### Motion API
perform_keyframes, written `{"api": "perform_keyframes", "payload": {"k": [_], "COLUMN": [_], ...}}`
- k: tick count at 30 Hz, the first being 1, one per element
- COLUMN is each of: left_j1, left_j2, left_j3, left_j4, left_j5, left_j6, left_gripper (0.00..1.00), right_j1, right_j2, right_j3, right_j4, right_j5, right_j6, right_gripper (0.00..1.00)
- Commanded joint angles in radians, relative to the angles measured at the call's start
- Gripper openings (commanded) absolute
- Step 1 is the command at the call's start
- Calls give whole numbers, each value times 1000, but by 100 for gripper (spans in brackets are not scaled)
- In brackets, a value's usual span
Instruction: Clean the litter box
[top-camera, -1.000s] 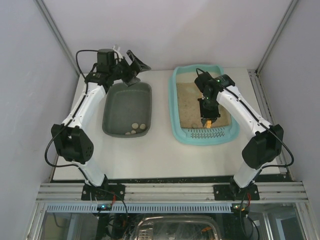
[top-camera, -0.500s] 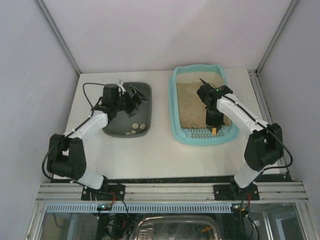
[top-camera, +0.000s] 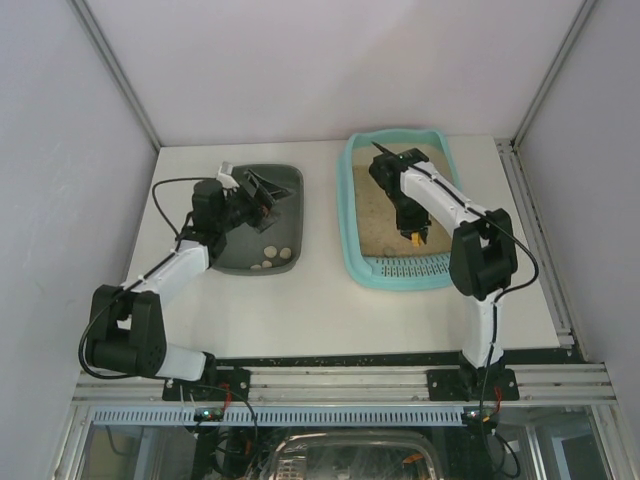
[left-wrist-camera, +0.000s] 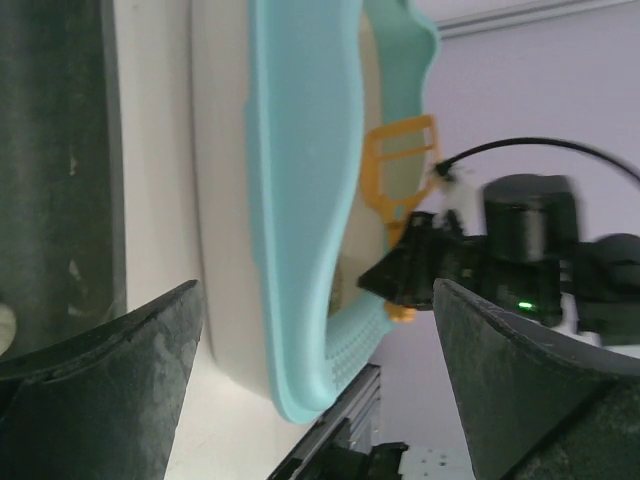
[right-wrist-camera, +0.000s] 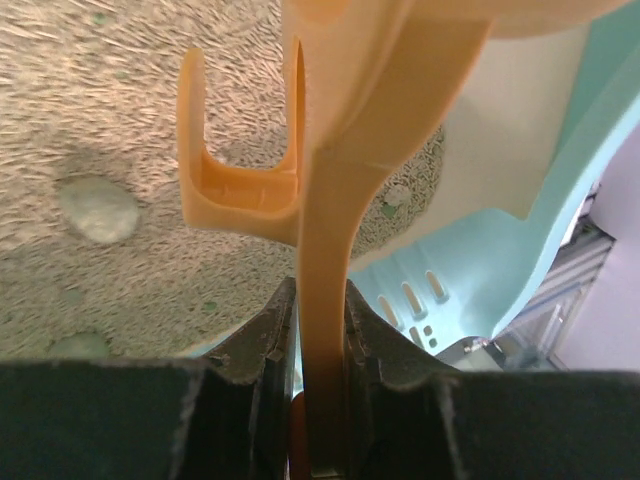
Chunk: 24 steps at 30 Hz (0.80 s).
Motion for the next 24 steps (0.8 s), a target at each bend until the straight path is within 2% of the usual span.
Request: {"api": "perform_keyframes", "payload": {"k": [1,8,17,24], "left_j1": [69,151,241,241], "left_j2": [9,-10,-69,-76], "left_j3": [-31,-78,-131,-126], "left_j4": [160,167,151,112], "left_j5": [93,87,41,25], "left_j6": [-129,-214,-238,-214], "left_gripper": [100,100,100,100], "right_j1": [-43,-102,-201,-210], "right_j2": [38,10,-3,73], "right_j3": [33,16,-81,-74], "right_j4": [-94,-152,-141,-125], "right_j5": [-8,-85,-63,-121], "right_j6": [-11,2,-5,-26], "right_gripper": [0,0,0,0]}}
